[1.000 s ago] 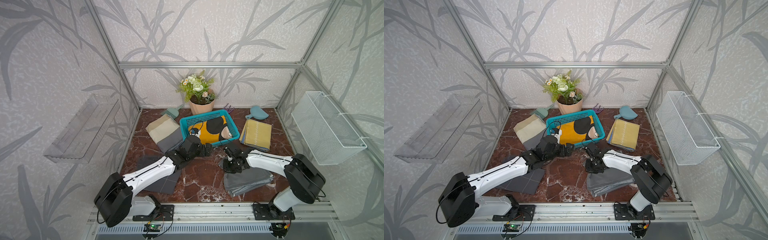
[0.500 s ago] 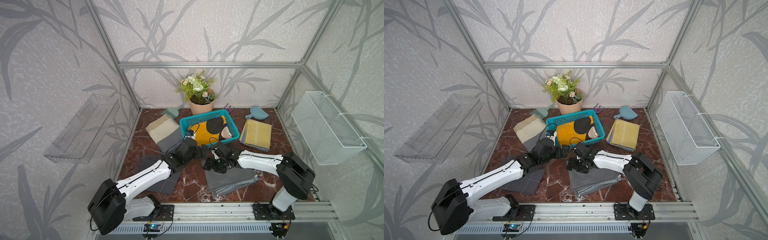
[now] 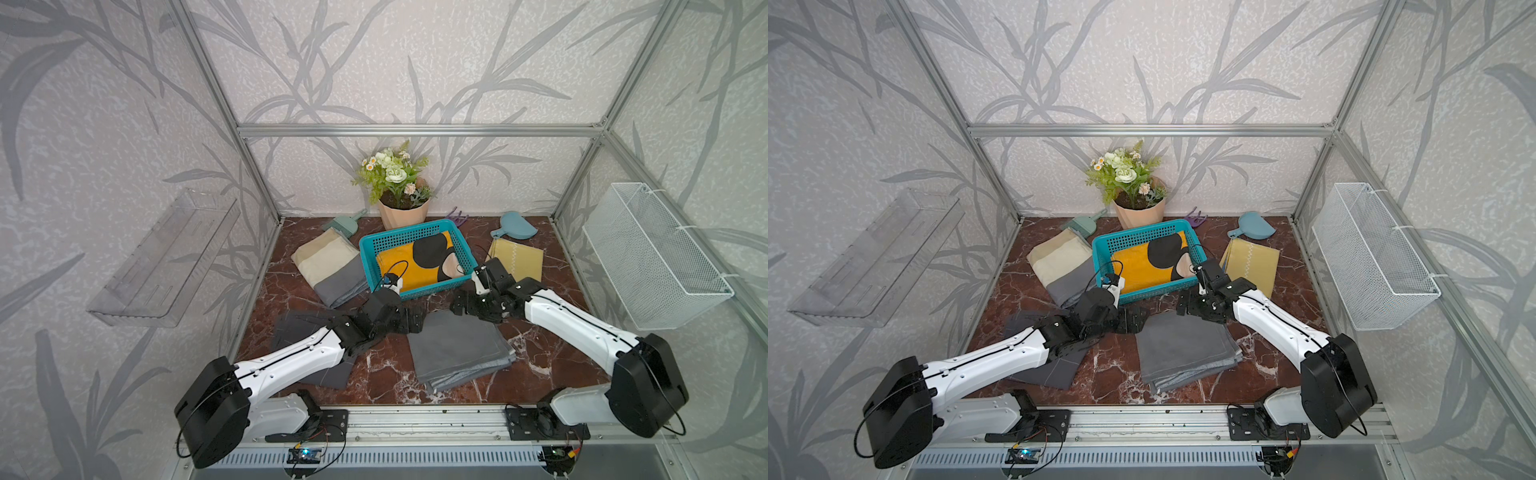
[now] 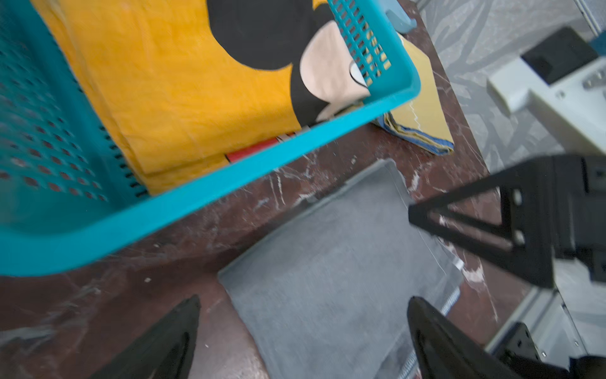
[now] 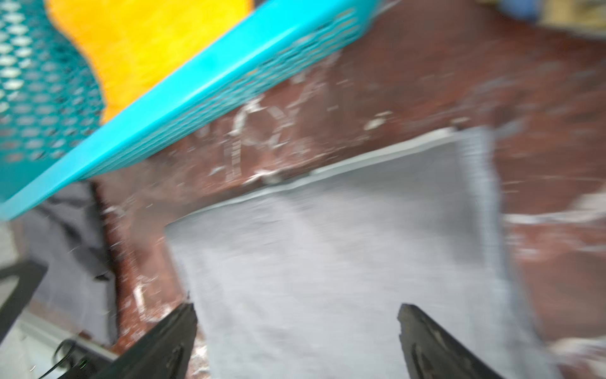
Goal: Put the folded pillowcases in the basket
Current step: Pick up the pillowcase at the center of the board.
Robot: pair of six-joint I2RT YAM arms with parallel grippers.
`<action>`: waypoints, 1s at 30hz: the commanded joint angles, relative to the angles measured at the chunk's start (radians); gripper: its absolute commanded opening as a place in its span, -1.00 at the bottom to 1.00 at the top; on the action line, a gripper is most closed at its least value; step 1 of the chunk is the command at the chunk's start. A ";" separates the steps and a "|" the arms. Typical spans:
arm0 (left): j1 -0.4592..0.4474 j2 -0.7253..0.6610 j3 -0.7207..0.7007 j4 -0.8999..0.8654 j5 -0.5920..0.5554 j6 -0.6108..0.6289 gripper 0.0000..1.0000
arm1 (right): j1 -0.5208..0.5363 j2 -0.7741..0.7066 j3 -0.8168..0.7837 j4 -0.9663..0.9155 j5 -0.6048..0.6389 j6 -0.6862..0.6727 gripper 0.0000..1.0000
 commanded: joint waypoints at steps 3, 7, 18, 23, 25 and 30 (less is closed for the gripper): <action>-0.055 0.000 -0.083 0.096 0.074 -0.120 1.00 | -0.119 0.072 0.004 -0.127 0.020 -0.162 0.98; -0.079 0.039 -0.142 0.178 0.111 -0.176 1.00 | -0.166 0.150 0.002 -0.110 -0.007 -0.197 0.98; -0.089 0.180 -0.191 0.352 0.222 -0.243 1.00 | -0.203 0.158 -0.070 -0.056 -0.046 -0.207 0.98; -0.106 0.247 -0.183 0.348 0.232 -0.251 1.00 | -0.211 0.160 -0.109 -0.033 -0.071 -0.195 0.98; -0.111 0.257 -0.179 0.308 0.222 -0.244 1.00 | -0.211 0.156 -0.126 -0.025 -0.073 -0.191 0.98; -0.111 0.277 -0.194 0.265 0.194 -0.267 1.00 | -0.215 0.162 -0.160 0.006 -0.127 -0.182 0.98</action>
